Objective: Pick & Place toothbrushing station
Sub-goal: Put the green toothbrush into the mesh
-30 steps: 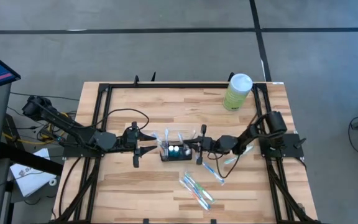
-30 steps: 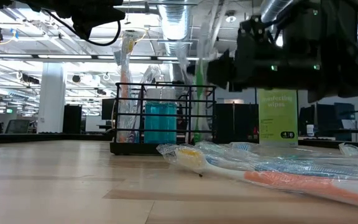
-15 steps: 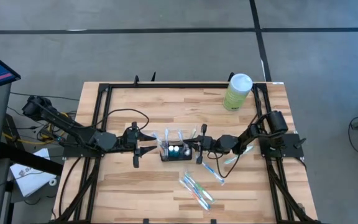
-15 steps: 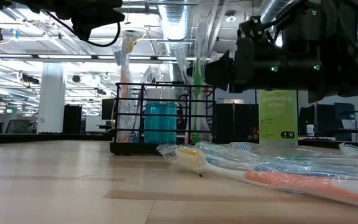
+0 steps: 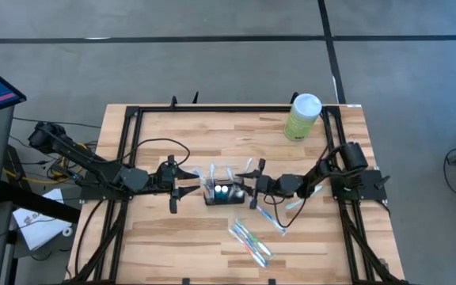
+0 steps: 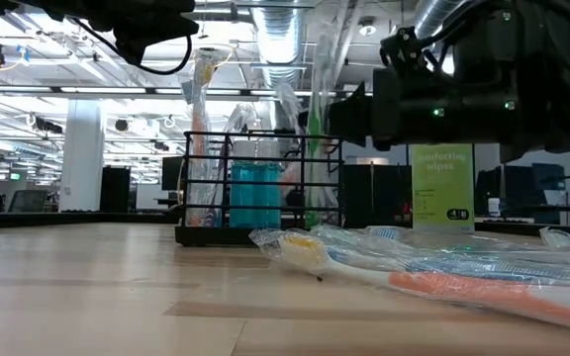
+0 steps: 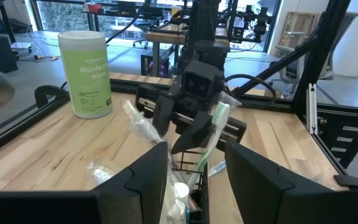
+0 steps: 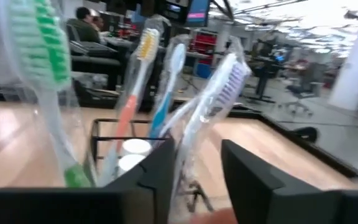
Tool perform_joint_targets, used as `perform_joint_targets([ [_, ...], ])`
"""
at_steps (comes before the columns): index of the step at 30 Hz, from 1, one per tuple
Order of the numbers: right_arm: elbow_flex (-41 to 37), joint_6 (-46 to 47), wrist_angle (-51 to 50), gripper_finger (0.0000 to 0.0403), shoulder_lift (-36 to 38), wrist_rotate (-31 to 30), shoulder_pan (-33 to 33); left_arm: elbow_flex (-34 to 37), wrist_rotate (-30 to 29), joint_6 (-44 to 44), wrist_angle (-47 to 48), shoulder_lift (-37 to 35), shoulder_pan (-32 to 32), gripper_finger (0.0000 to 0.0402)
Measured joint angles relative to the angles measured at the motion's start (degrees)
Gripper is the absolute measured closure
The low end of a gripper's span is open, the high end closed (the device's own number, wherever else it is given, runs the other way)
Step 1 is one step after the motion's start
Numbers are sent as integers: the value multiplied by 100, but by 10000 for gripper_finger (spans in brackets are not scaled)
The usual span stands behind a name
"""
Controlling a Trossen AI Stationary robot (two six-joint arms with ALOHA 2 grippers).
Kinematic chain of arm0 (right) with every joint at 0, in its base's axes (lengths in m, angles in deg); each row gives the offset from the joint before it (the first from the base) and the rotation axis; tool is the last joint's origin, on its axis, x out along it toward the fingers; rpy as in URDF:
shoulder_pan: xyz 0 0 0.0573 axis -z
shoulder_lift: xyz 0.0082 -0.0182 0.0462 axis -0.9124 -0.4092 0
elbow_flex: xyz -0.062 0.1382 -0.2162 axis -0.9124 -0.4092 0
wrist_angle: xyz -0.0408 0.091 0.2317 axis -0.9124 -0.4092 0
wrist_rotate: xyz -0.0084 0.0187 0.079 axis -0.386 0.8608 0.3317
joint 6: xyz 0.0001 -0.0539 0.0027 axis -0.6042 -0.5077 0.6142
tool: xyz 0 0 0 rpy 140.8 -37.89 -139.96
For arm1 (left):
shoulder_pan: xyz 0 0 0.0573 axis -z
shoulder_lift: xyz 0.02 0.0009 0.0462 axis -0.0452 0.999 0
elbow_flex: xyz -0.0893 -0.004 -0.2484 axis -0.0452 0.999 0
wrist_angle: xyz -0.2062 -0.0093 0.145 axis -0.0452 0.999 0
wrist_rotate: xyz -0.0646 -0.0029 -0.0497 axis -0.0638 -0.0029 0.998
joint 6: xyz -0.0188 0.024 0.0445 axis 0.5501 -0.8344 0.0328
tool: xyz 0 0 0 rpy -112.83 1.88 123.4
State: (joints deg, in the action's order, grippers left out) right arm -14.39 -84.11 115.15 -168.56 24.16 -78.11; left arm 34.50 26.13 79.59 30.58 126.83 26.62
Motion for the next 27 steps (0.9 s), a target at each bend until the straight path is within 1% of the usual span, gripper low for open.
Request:
perform_joint_targets([
  [3, 0, -128, 27, 253, 79, -421, -142, 0, 1, 0, 0, 0, 0, 247],
  [6, 0, -368, 35, 239, 218, -799, -304, 0, 0, 0, 0, 0, 0, 247],
  [7, 0, -449, 33, 237, 272, -830, -362, 0, 2, 0, 0, 0, 0, 247],
  [10, 0, -610, -2, 235, 470, -868, -506, 0, 1, 0, 0, 0, 0, 247],
  [12, 0, -695, -156, 237, 627, -1004, -597, 0, 1, 2, 2, 0, 0, 247],
  [15, 0, -853, -386, 243, 909, -1379, -735, 0, 2, 1, 2, 0, 0, 247],
  [17, 0, -979, -624, 249, 1161, -1761, -840, 0, 2, 2, 0, 0, 0, 247],
  [20, 0, -939, -1456, 258, 1668, -2247, -996, 0, 2, 2, 2, 0, 0, 247],
  [22, 0, -683, -2258, 263, 2106, -2423, -1085, 0, 1, 0, 1, 0, 0, 247],
  [27, 2, 539, -4656, 270, 3461, -2436, -1214, 0, 2, 2, 2, 0, 0, 247],
])
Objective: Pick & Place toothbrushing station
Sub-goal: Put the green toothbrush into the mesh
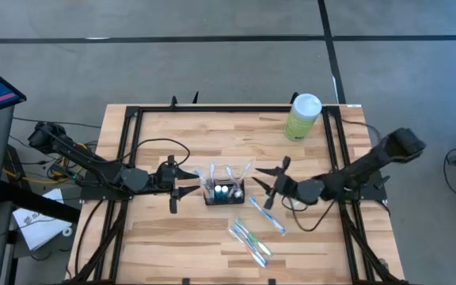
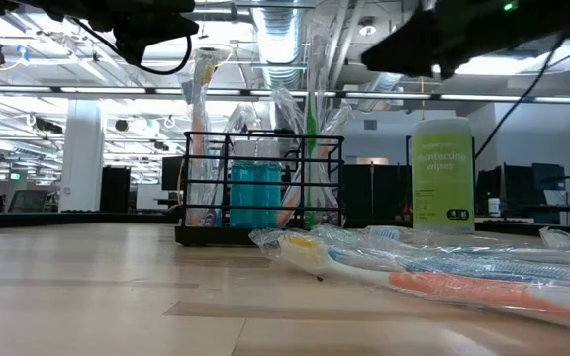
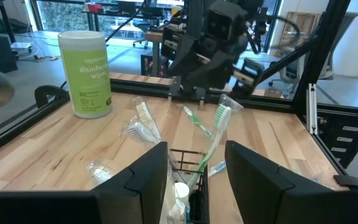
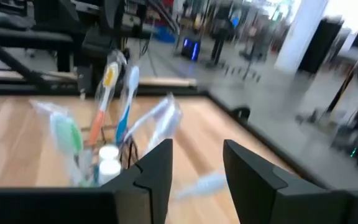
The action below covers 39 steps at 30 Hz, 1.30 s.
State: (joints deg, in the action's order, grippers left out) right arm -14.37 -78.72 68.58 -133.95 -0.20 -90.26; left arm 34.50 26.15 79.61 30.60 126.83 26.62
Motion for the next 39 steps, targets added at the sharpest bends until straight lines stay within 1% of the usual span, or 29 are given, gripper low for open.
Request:
perform_joint_targets([
  [2, 0, 605, -989, 270, 503, 103, -39, 0, 0, 0, 0, 0, 0, 247],
  [5, 72, 1518, -2490, 270, 1174, 658, -32, 0, 0, 0, 0, 0, 0, 247],
  [7, 233, 2004, -3498, 270, 1484, 1044, -32, 0, 0, 0, 0, 0, 0, 247],
  [9, 467, 2338, -4447, 273, 1622, 1340, -33, 0, 0, -2, 0, 0, 0, 247],
  [11, 760, 2629, -5309, 278, 1644, 1615, -44, 0, 0, -1, -3, 0, 0, 247],
  [14, 1199, 2719, -6455, 284, 1496, 2109, -89, 0, 0, 0, -6, 0, 0, 247],
  [17, 1535, 2963, -7369, 286, 1218, 2583, -117, 0, 0, -1, -6, 0, 0, 247],
  [20, 1786, 3263, -8181, 284, 937, 2927, -113, 0, -1, 0, -4, 0, 0, 247],
  [24, 1914, 3454, -8780, 280, 578, 3322, -113, 0, -2, -1, -6, 0, 0, 247],
  [29, 1915, 3524, -9090, 282, 182, 3755, -113, 0, 0, 0, -4, 0, 0, 247],
  [35, 1915, 3613, -9510, 273, -210, 4072, -108, 0, -1, -1, -4, 0, 0, 247],
  [39, 1915, 3609, -9708, 260, -443, 4096, -126, 0, -1, -1, -3, 0, 0, 247],
])
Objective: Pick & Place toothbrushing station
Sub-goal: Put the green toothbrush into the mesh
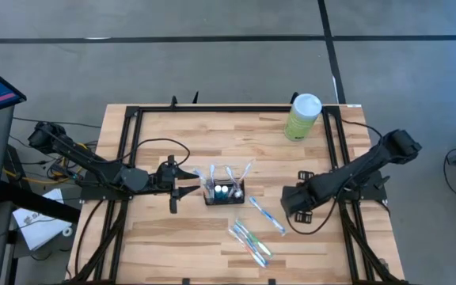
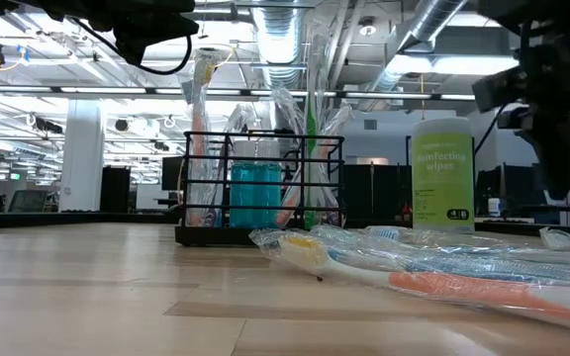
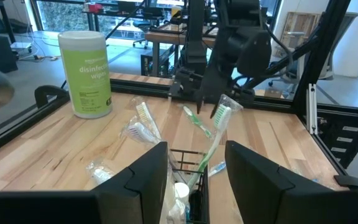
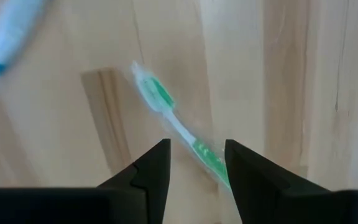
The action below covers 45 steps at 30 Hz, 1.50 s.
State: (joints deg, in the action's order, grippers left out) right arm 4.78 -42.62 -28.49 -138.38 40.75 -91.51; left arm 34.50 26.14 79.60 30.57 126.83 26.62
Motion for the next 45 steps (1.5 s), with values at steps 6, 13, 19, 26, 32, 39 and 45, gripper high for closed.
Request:
perform_joint_targets([
  [6, 4, -2, -66, 237, -217, 67, -78, 0, 1, 1, 1, 0, 0, 247],
  [13, 4, 0, -83, 213, -211, 103, -255, 0, 1, -1, 0, 0, 0, 247],
  [19, 7, -11, -20, 205, -342, 80, -282, 0, 1, 1, 1, 0, 0, 247],
  [26, 7, -345, 377, 214, -729, 45, -274, 0, -1, 0, 2, 0, 0, 247],
  [32, 7, -517, 408, 226, -1044, -73, -186, 0, 0, 1, 2, 0, 0, 247],
  [39, 4, -763, 510, 244, -1147, -61, -2, 0, 1, 1, 1, 0, 0, 247],
  [45, 4, -817, 540, 293, -1147, -23, 71, 0, 1, 1, 3, 0, 0, 247],
])
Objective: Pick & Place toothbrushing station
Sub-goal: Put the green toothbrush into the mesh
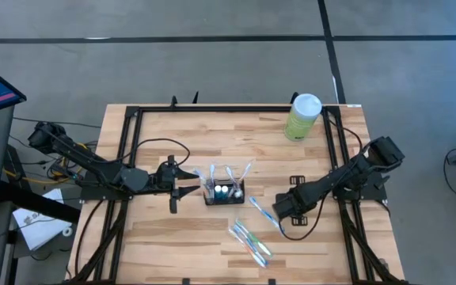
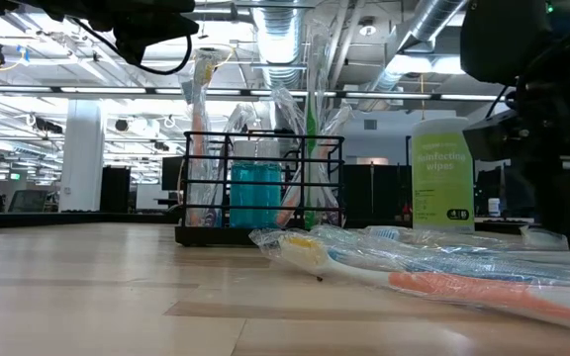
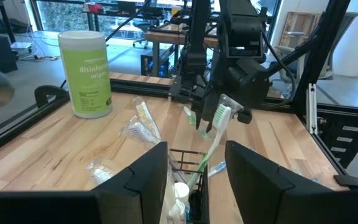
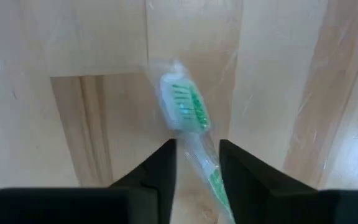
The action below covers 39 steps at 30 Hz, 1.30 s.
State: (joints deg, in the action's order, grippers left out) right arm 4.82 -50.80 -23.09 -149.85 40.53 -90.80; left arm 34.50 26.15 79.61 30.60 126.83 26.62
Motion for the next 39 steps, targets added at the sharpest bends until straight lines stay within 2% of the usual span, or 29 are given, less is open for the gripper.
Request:
perform_joint_targets([
  [5, 0, 0, 18, 374, 0, 1, 1, 0, 0, -2, 0, 0, 0, 247],
  [7, 0, 0, 26, 394, 0, -4, 1, 0, 0, 0, 0, 0, 0, 247],
  [17, 62, 66, -38, 402, 141, -23, 1, 0, 0, 0, 0, 0, 0, 247],
  [27, 538, 199, 165, 403, 1417, -516, -58, 0, 0, -2, 0, 0, 0, 247],
  [33, 581, 212, 1117, 403, 2158, -1058, -304, 0, 0, 0, -5, 0, 0, 247],
  [39, 581, 99, 2156, 403, 2486, -1599, -482, 0, 0, 0, -13, 0, 0, 247],
])
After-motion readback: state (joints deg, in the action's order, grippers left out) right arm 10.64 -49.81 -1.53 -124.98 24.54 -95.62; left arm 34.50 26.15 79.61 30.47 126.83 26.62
